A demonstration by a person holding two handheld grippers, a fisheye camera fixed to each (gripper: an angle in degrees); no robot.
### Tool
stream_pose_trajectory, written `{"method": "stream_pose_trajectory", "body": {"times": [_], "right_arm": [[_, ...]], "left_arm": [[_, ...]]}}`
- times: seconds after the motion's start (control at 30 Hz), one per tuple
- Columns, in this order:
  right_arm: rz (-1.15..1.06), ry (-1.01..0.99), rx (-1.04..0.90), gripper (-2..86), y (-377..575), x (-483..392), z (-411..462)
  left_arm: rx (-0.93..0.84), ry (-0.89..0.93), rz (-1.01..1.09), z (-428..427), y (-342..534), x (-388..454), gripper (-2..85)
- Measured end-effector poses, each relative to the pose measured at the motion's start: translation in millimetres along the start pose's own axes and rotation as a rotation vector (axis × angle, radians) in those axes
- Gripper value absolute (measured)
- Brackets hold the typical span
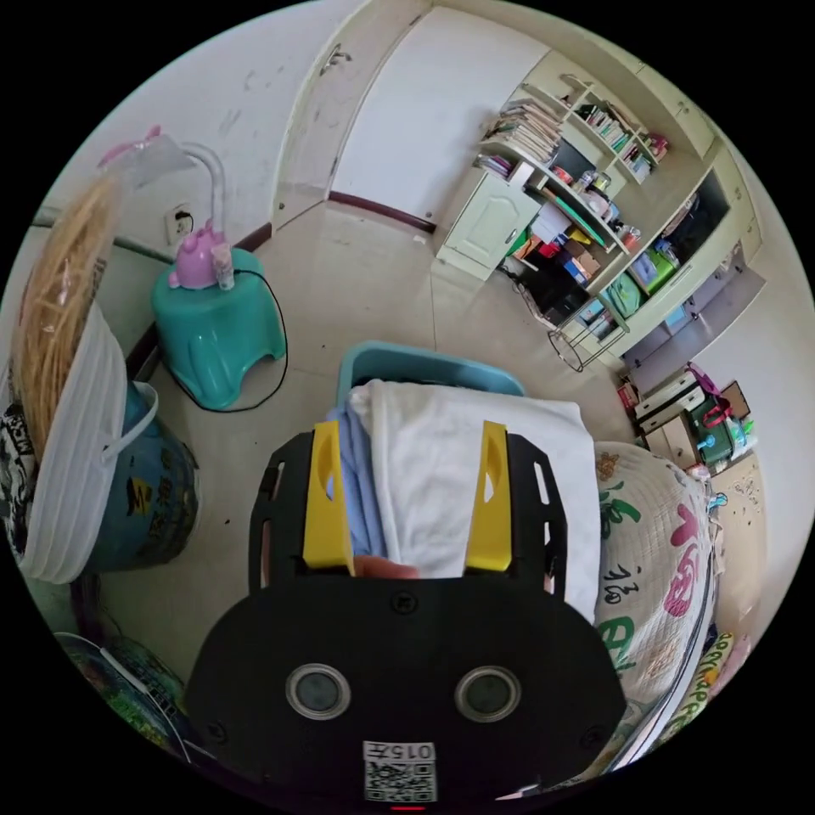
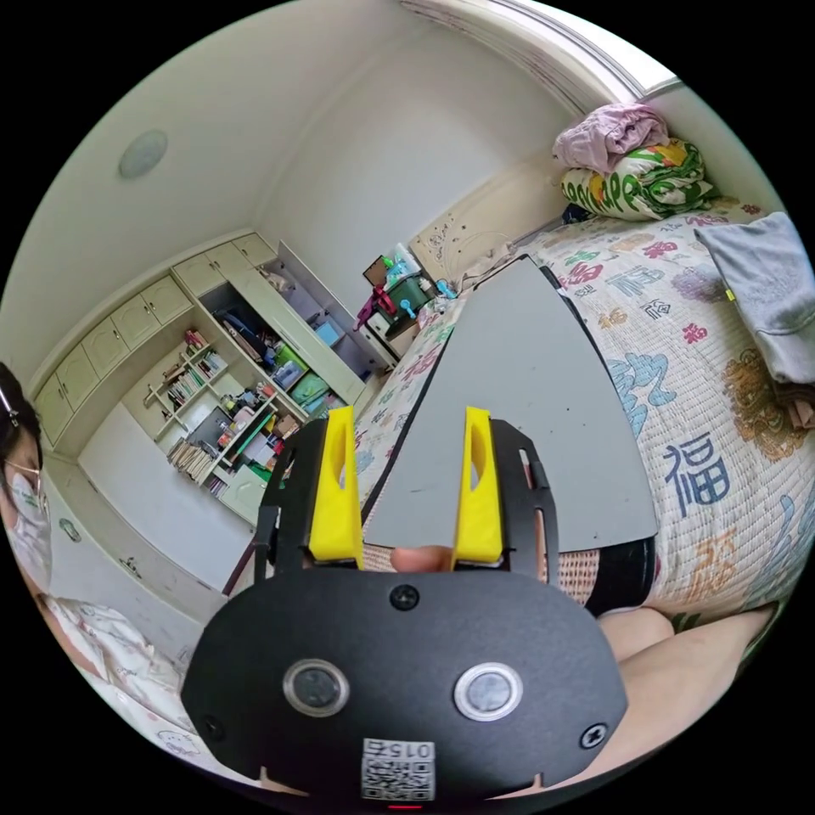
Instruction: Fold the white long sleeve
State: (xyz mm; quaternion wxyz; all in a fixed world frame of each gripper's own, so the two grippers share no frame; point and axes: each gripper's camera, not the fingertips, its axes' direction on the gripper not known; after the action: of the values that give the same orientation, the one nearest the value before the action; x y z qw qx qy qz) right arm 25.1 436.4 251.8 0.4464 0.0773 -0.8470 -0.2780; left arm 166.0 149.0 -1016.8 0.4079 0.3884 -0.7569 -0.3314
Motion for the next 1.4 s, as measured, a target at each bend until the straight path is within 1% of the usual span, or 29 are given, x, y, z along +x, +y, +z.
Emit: {"method": "stream_pose_trajectory", "body": {"times": [0.03,0.1,0.17,0.23,0.37,0.4,0.47,0.53,0.6,0.7,0.73,0.8,0.87,0.93,1.07,1.17,1.23,1.27,1.33,1.4], "right_arm": [[0.000,0.013,0.008,16.7,-5,6,-6],[0.019,0.020,0.035,15.7,-11,17,-16],[0.057,0.011,0.062,14.7,-18,31,-26],[0.092,-0.003,0.073,13.5,-27,48,-35],[0.088,0.008,0.059,11.3,-41,64,-46],[0.084,0.020,0.051,10.6,-46,69,-49],[0.082,0.031,0.041,9.9,-53,77,-54],[0.084,0.035,0.035,9.2,-61,88,-63],[0.086,0.035,0.033,9.1,-67,97,-71],[0.094,0.034,0.034,9.1,-77,113,-85],[0.102,0.029,0.032,9.1,-80,120,-91],[0.117,0.016,0.031,9.0,-86,131,-99],[0.133,0.003,0.031,8.9,-90,143,-108],[0.149,-0.016,0.034,8.8,-96,156,-120],[0.147,-0.027,0.045,8.7,-103,173,-140],[0.125,-0.033,0.053,8.6,-107,183,-157],[0.094,-0.051,0.050,8.3,-111,189,-169],[0.098,-0.074,0.034,8.1,-113,191,-171],[0.053,-0.253,-0.112,6.8,-126,197,-168],[0.015,-0.335,-0.183,7.4,-134,197,-162]], "left_arm": [[-0.044,0.052,-0.005,6,-3,1,20.8],[-0.068,0.092,0.015,10,-3,6,20.0],[-0.041,0.077,0.036,6,-2,10,19.0],[-0.042,0.111,0.036,-5,-5,10,16.2],[-0.030,0.103,0.119,-32,-6,7,10.7],[-0.017,0.132,0.118,-43,-5,1,8.7],[0.018,0.214,0.099,-60,1,-11,7.6],[0.065,0.388,0.022,-78,12,-36,7.1],[0.093,0.457,0.038,-94,23,-44,6.8],[0.137,0.458,0.122,-120,38,-45,6.6],[0.144,0.524,0.152,-127,42,-47,6.4],[0.154,0.590,0.196,-137,48,-49,6.3],[0.175,0.604,0.261,-152,54,-44,6.1],[0.201,0.679,0.377,-170,65,-34,5.9],[0.219,0.780,0.491,-196,86,-20,5.7],[0.244,0.916,0.623,-225,115,-2,5.4],[0.244,1.040,0.742,-249,148,19,5.2],[0.245,1.073,0.769,-255,158,26,5.2],[0.246,1.212,0.874,-282,204,52,5.2],[0.237,1.306,0.953,-301,248,74,5.2]]}}
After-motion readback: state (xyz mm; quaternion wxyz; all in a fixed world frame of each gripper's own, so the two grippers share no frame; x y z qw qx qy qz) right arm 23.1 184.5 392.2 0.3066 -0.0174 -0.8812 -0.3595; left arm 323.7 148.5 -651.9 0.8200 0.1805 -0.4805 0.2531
